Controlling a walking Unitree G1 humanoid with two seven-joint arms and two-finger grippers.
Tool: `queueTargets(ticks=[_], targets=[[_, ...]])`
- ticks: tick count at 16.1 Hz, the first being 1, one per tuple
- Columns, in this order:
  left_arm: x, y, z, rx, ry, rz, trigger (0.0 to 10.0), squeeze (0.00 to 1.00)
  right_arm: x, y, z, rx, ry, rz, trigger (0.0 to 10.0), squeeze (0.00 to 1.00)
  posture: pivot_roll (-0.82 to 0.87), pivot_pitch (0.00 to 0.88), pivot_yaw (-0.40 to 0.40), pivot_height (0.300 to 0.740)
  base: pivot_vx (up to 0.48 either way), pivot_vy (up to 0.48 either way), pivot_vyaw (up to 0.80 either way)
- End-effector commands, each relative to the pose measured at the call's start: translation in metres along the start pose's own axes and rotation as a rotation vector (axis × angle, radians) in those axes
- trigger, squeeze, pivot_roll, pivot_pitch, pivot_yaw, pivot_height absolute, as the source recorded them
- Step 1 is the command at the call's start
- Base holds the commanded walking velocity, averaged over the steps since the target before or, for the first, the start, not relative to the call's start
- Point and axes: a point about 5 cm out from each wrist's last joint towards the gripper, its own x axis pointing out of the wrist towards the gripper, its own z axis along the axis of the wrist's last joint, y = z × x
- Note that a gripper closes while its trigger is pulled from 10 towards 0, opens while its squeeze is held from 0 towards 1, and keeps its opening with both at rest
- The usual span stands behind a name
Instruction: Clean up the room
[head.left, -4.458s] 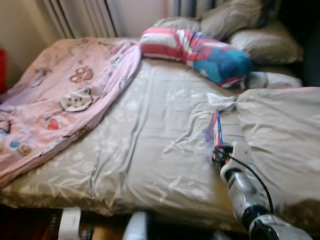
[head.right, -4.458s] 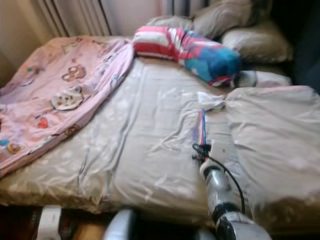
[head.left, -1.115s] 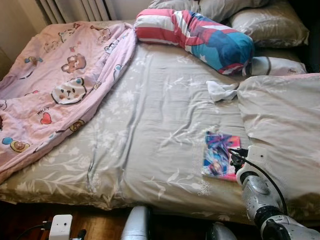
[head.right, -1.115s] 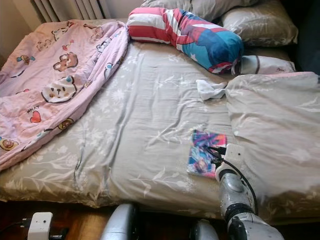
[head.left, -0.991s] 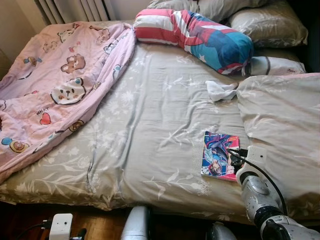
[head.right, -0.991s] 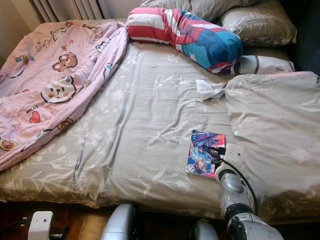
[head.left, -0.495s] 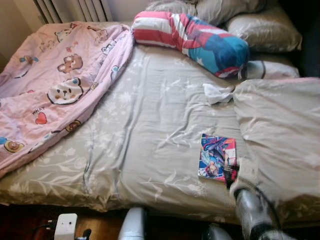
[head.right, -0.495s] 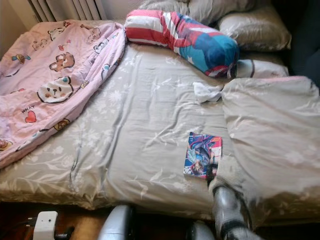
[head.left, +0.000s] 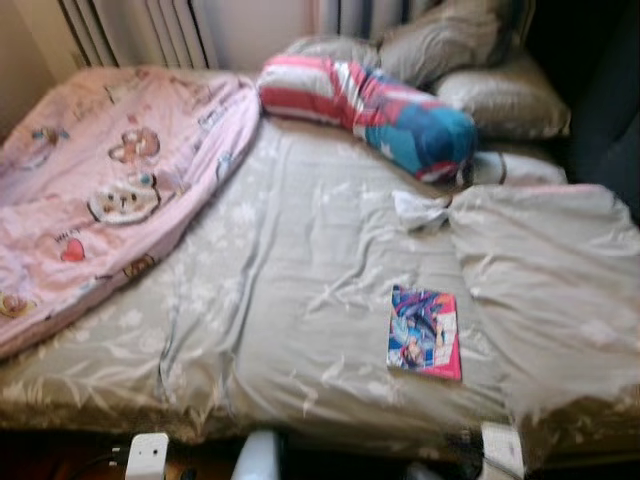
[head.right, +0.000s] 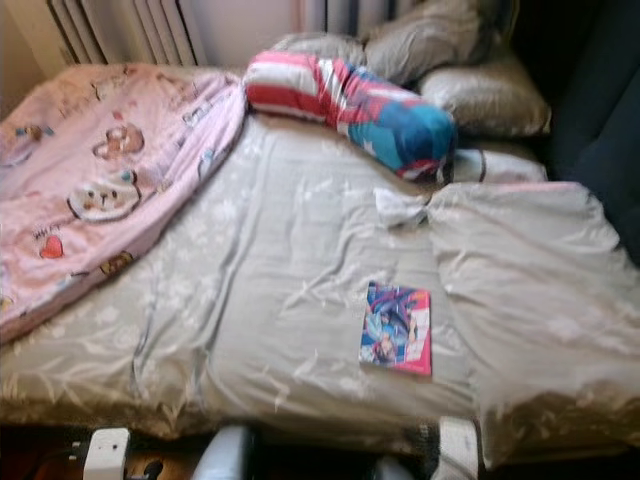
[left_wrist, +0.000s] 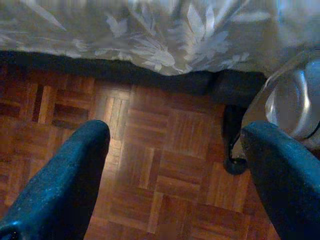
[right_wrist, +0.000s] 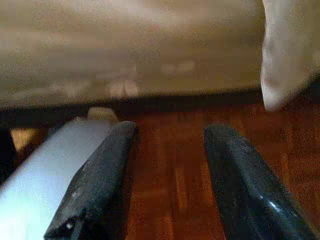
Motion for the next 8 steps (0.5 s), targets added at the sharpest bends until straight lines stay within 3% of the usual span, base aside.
queueTargets(ticks=[1,4,8], targets=[[-0.002,0.002,-0.007,0.015,0.036,0.003,10.0,0.0,0.0,0.007,-0.004,-0.008,0.015,0.02,10.0,0.0,0.14,0.038,0.013,0.707,0.0,0.0,0.0],[-0.002,0.004,-0.008,0.016,0.046,0.005,10.0,0.0,0.0,0.017,-0.003,-0.011,0.014,0.047,10.0,0.0,0.14,0.024,0.013,0.736,0.0,0.0,0.0],[-0.001,-0.001,-0.008,0.009,0.057,-0.003,10.0,0.0,0.0,0.029,-0.001,-0.033,0.03,0.144,10.0,0.0,0.14,0.0,-0.005,0.74,0.0,0.0,0.0]])
